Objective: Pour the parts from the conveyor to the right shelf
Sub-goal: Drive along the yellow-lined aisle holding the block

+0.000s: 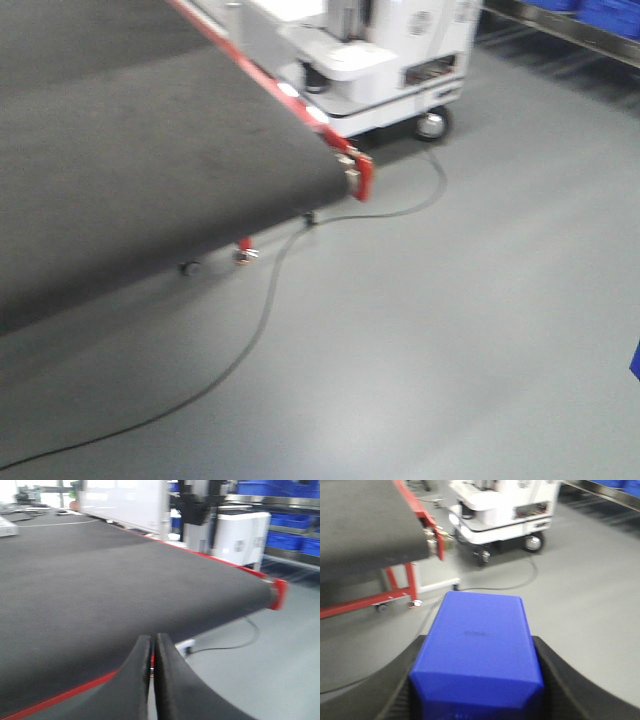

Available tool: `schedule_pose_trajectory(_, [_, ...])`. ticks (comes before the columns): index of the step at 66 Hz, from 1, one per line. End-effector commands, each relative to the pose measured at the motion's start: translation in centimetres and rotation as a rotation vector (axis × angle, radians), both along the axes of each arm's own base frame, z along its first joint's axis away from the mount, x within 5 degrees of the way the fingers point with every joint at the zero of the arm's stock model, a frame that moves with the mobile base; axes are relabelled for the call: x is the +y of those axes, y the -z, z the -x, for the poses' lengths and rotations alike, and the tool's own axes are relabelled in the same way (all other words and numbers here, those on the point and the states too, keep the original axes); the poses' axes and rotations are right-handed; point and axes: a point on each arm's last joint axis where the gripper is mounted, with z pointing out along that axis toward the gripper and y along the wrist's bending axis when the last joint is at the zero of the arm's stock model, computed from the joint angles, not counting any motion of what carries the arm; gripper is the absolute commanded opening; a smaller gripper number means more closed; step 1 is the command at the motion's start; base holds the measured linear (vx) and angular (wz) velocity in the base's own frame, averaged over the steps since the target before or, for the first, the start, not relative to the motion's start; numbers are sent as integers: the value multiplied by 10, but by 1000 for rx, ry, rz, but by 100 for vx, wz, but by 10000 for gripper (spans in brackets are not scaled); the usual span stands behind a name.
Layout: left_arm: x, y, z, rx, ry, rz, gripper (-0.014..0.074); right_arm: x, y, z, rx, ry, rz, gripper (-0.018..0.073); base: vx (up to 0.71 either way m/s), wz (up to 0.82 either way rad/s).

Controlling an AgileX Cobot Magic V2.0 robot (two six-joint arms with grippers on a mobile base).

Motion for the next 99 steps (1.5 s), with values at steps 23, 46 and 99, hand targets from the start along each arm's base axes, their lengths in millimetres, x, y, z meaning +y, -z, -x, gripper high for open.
schedule_pose_trajectory(23, [0,-13,-1,-81,-3,17,-6,-1,-15,-3,-90,11,4,-5,-35,-66])
schedule_pose_trajectory(46, [0,-13,-1,-81,-3,17,-6,-1,-15,-3,-90,11,4,-5,-28,-96])
schedule_pose_trajectory(99, [0,-13,-1,-81,-3,17,-6,-1,-15,-3,-86,11,2,-5,-17,-73])
